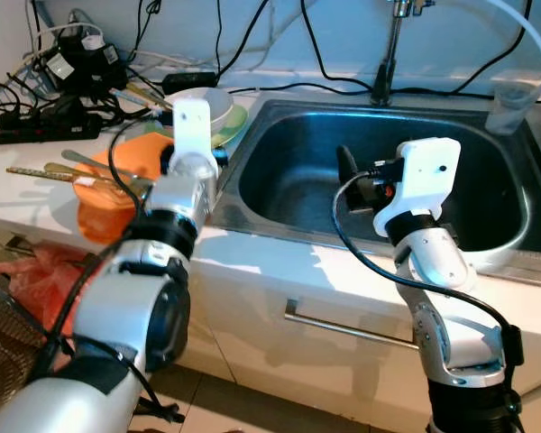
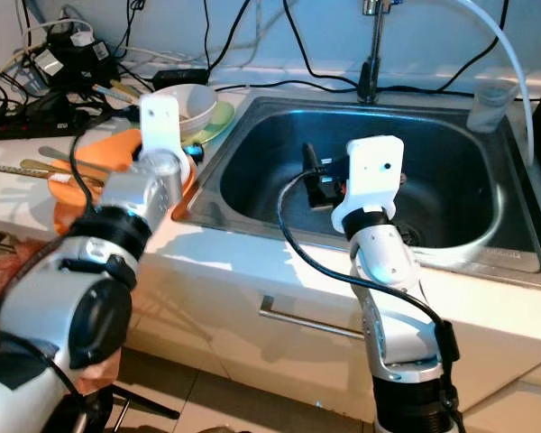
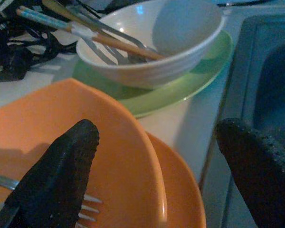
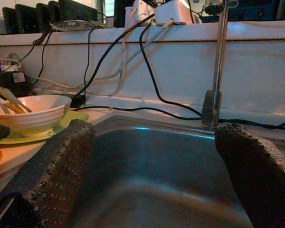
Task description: Kitchen organization
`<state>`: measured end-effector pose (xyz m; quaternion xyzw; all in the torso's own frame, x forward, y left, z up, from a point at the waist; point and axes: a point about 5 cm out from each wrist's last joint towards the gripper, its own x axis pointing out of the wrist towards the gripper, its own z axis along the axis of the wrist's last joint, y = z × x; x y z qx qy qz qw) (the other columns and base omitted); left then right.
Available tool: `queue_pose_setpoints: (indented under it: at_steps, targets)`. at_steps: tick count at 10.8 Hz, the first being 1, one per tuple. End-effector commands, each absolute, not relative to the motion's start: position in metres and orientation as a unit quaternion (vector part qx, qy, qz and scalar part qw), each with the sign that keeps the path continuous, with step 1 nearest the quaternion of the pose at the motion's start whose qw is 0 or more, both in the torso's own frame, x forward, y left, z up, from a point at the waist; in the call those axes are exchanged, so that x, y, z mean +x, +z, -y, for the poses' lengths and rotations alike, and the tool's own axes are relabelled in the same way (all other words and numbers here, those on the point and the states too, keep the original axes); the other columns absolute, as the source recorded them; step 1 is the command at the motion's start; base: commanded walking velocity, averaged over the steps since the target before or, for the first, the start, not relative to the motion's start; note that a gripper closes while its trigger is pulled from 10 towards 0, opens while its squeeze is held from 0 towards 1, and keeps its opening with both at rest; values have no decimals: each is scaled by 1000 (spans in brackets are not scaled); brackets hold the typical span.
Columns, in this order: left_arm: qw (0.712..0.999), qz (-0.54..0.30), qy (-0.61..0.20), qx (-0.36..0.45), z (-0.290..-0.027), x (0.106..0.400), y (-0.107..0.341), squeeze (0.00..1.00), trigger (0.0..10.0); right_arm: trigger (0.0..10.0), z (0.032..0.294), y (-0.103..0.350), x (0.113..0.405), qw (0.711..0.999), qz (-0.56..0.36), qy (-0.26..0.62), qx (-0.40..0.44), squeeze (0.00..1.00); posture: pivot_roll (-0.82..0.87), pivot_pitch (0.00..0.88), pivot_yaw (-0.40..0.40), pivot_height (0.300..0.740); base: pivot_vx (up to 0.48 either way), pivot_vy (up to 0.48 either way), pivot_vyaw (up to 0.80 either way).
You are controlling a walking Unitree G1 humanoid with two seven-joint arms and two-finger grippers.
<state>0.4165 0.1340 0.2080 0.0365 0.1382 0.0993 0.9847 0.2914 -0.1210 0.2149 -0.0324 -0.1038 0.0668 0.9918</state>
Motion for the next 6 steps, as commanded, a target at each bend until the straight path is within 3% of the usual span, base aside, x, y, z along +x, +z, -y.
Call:
queue_pose_setpoints:
  at_steps: [1, 6]
  targets:
    - [985, -127, 113, 33, -140, 419, 217, 0, 10000, 10000, 117, 218, 293, 991, 111, 70, -34, 0, -34, 0, 140, 740, 0, 0, 0]
    - [979, -142, 142, 41, -160, 414, 208, 0, 10000, 10000, 118, 218, 293, 991, 111, 69, -33, 0, -18, 0, 131, 740, 0, 0, 0]
